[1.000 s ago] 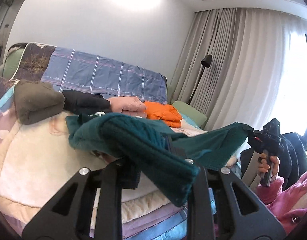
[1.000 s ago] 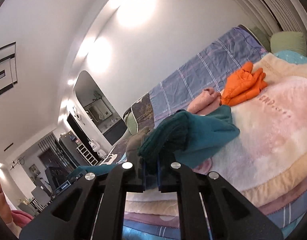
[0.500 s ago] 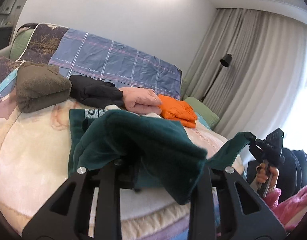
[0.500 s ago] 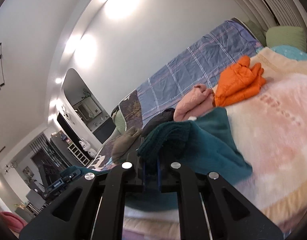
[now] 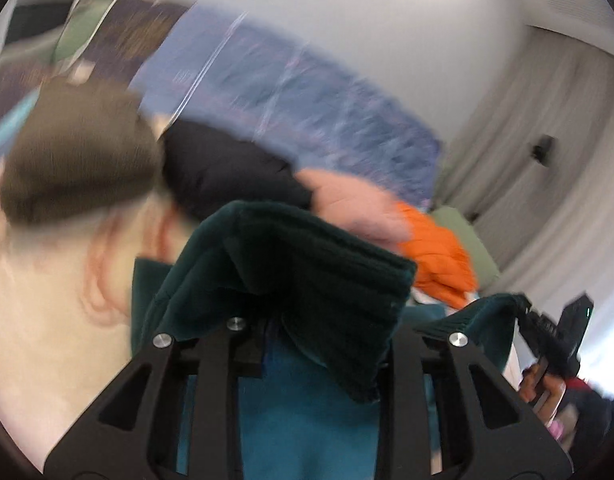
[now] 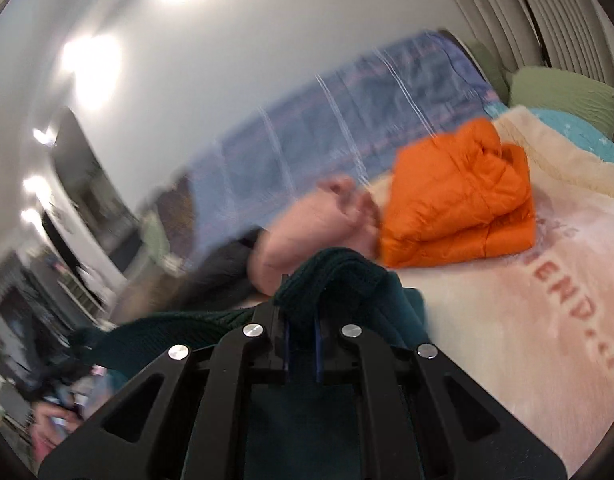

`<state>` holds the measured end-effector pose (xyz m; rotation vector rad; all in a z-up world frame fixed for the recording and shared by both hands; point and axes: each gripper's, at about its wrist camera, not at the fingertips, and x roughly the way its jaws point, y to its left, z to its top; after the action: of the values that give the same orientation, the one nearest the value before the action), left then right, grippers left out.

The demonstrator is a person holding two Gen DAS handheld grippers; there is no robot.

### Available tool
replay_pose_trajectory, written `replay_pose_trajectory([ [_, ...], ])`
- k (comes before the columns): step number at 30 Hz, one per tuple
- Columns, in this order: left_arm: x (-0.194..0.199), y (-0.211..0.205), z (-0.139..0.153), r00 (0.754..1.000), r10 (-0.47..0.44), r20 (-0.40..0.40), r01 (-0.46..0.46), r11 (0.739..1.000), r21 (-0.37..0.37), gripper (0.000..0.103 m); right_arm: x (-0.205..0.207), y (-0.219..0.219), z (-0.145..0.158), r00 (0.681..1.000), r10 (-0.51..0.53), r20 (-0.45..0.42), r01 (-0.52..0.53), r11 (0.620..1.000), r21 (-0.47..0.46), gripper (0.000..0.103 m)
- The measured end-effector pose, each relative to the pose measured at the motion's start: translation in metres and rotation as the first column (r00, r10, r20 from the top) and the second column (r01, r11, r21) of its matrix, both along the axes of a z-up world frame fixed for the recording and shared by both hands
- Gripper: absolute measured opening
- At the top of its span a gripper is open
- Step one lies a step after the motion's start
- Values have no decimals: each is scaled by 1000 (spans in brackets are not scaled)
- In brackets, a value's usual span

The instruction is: Fold large clothes

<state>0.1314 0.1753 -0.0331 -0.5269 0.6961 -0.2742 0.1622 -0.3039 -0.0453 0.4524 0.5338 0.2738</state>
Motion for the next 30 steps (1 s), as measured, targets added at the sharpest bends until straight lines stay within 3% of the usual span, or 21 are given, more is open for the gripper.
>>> replay_pose_trajectory([
  [3, 39, 0, -46, 993, 17, -118, -18, 1000, -12, 31, 37, 15, -55, 993, -40, -112, 26, 992, -121, 8],
  [6, 49, 9, -76, 997, 6, -82, -14, 995, -101, 32, 48, 24, -92, 990, -56, -131, 36, 988, -151, 8],
  [8, 46, 9, -78, 999, 2, -41, -6, 995, -98, 33, 45, 30, -88, 992, -67, -106, 46, 980, -193, 9],
  [11, 40, 0, -75, 1000, -6, 20, 7, 999, -37, 33, 45, 30, -91, 992, -74, -101, 53, 978, -204, 10],
  [17, 33, -1, -60, 999, -12, 48, 14, 999, -30, 38, 36, 28, -83, 994, -77, -78, 61, 980, -189, 10],
  [18, 26, 1, -51, 998, -17, 67, 19, 999, -30, 42, 31, 27, -77, 995, -72, -66, 58, 981, -187, 13],
  [20, 12, 4, -33, 992, 1, 122, 0, 1000, -11, 59, 19, 24, -61, 997, -77, -29, 70, 978, -197, 29],
  [21, 4, 6, -25, 988, 18, 153, -19, 1000, 6, 69, 10, 22, -52, 995, -102, 7, 101, 972, -212, 58],
  [22, -8, 10, -13, 979, 44, 198, -51, 998, 31, 82, 1, 20, -42, 991, -127, 49, 135, 966, -219, 66],
  [25, -40, 15, 16, 936, 106, 336, -157, 979, 128, 86, -23, 18, -18, 988, -91, 125, 116, 969, -216, 66],
  [28, -46, 4, 26, 936, 17, 352, -77, 984, 158, 86, -26, 34, -11, 994, 25, 104, 0, 972, -234, 66],
  [30, -39, -13, 25, 940, -59, 337, -10, 980, 200, 86, -20, 56, -16, 994, 90, 63, -66, 950, -305, 66],
])
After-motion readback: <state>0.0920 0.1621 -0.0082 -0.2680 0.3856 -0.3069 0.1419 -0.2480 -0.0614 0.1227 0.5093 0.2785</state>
